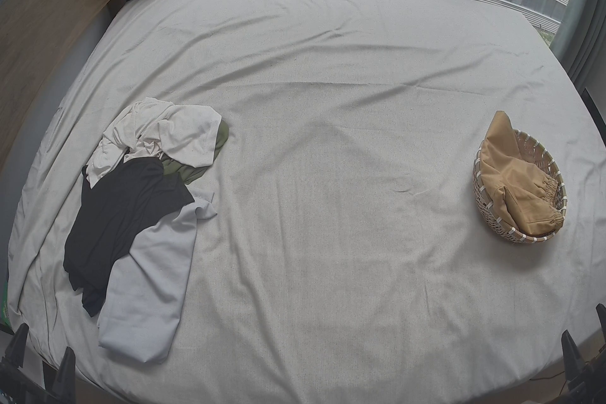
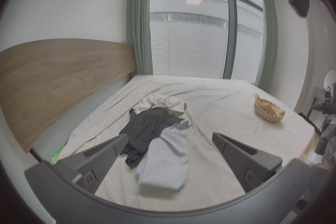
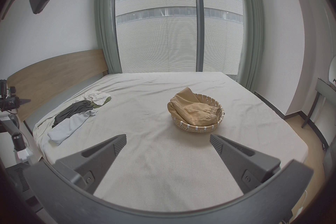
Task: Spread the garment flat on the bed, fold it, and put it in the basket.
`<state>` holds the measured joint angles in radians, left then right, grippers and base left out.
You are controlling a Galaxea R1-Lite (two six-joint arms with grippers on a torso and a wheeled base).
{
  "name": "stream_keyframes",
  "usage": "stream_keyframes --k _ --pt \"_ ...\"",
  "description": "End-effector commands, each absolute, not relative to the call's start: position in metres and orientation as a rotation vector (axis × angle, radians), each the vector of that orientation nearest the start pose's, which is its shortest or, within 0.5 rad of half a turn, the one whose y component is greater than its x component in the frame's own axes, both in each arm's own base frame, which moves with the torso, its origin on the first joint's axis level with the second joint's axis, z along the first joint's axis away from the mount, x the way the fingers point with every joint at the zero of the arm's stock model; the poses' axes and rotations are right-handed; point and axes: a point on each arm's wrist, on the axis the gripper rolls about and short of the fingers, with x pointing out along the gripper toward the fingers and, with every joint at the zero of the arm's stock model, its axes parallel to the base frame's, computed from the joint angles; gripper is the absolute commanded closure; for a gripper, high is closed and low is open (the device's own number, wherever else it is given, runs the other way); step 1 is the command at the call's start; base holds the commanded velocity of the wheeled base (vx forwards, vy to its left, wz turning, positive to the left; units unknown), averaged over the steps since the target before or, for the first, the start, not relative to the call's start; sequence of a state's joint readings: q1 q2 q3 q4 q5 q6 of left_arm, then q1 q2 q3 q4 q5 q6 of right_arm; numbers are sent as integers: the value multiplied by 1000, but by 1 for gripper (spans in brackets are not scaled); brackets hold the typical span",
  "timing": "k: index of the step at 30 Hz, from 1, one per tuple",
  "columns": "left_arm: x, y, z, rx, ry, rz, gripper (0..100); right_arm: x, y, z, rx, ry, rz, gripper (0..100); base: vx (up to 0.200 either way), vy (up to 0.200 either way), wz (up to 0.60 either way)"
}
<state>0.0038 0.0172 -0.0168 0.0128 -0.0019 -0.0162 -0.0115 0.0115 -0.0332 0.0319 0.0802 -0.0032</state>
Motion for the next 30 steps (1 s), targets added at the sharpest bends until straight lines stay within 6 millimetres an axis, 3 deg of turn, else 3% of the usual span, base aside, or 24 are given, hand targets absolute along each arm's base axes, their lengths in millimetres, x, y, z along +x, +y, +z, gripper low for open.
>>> stream_keyframes --k 1,10,19,30 --pt "-23 0 76 3 -5 -18 0 -25 2 82 3 -3 78 0 0 0 0" --pt "-23 -1 76 0 -3 -18 0 -23 0 82 -16 -38 -2 0 0 0 0" --pt "-23 0 76 -2 -3 -15 0 -25 2 81 -12 1 55 0 0 0 0" --pt "-23 0 76 -5 -3 -15 0 -23 0 79 -16 -28 -6 0 0 0 0"
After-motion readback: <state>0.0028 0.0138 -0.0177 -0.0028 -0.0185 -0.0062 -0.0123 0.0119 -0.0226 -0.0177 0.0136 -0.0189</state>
